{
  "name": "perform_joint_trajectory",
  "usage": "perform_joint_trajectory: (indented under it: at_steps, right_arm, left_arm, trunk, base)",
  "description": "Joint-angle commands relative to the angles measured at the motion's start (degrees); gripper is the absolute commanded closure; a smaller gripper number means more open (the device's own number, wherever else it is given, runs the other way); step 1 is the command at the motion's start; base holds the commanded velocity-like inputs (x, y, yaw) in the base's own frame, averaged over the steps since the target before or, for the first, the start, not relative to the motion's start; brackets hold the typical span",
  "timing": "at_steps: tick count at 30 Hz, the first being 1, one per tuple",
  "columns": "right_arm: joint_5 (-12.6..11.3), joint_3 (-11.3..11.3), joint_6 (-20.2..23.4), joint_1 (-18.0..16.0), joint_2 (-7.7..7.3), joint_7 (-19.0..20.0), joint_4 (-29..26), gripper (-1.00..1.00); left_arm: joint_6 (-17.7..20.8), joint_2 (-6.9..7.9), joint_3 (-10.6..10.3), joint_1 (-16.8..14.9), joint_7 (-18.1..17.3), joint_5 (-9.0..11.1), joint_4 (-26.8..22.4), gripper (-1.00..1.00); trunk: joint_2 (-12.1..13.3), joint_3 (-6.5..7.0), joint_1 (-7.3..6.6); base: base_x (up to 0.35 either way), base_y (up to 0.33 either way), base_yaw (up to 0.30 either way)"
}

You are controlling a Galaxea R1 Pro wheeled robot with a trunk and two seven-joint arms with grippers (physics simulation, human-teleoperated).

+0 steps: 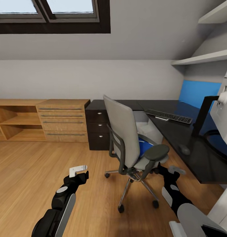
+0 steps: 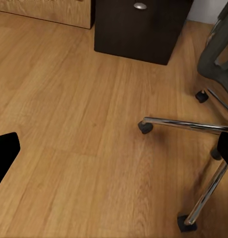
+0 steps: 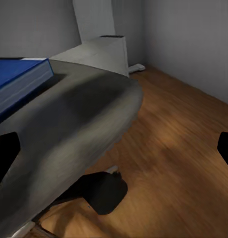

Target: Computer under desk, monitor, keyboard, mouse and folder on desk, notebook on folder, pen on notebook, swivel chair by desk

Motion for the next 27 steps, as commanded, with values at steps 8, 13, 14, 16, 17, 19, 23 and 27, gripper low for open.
perform_joint_trajectory:
  at_steps: [8,13,14,16,17,19,23,27]
  right_arm:
    - [-0.1,0.0,-0.6,0.0,0.94,0.0,0.1,-1.00]
    - [0.0,0.2,-0.7,0.0,1.44,0.0,0.2,-1.00]
    - [0.1,0.2,-0.7,-0.1,1.68,0.0,0.2,-1.00]
    - [0.1,0.2,-0.7,0.0,2.12,0.0,0.2,-1.00]
    - [0.2,0.3,-0.7,0.0,2.55,0.0,0.2,-1.00]
    - [0.2,0.3,-0.6,-0.1,2.97,0.0,0.2,-1.00]
    - [0.2,0.3,-0.6,0.0,4.01,0.0,0.2,-1.00]
    - [0.3,0.5,-0.6,0.0,5.33,0.0,0.6,-1.00]
  left_arm:
    - [0.2,0.01,-0.1,0.0,0.5,0.5,-0.1,-1.00]
    - [0.2,0.00,-0.1,0.0,0.5,0.5,-0.1,-1.00]
    - [0.2,0.01,-0.1,0.0,0.5,0.5,-0.1,-1.00]
    - [0.2,0.00,-0.1,0.0,0.5,0.5,-0.1,-1.00]
    - [0.2,0.00,-0.1,0.0,0.5,0.5,-0.1,-1.00]
    - [0.2,-0.01,-0.1,0.0,0.5,0.5,-0.1,-1.00]
    - [0.2,0.01,-0.1,0.0,0.5,0.5,-0.1,-1.00]
    - [0.2,-0.01,-0.1,0.0,0.5,0.6,-0.1,-1.00]
  trunk:
    - [0.0,-0.06,-0.01]
    - [0.0,-0.06,-0.01]
    - [0.0,-0.06,-0.01]
    - [0.0,-0.06,-0.01]
    - [0.0,-0.06,-0.01]
    - [0.0,-0.06,-0.01]
    - [0.0,-0.06,-0.01]
    - [0.0,-0.06,-0.01]
  base:
    - [0.003,0.000,0.089]
    - [0.000,0.000,0.267]
    - [0.000,0.000,0.272]
    - [0.000,0.000,0.273]
    - [0.000,0.000,0.273]
    - [0.000,0.000,0.274]
    - [0.000,0.000,0.276]
    - [0.000,0.000,0.277]
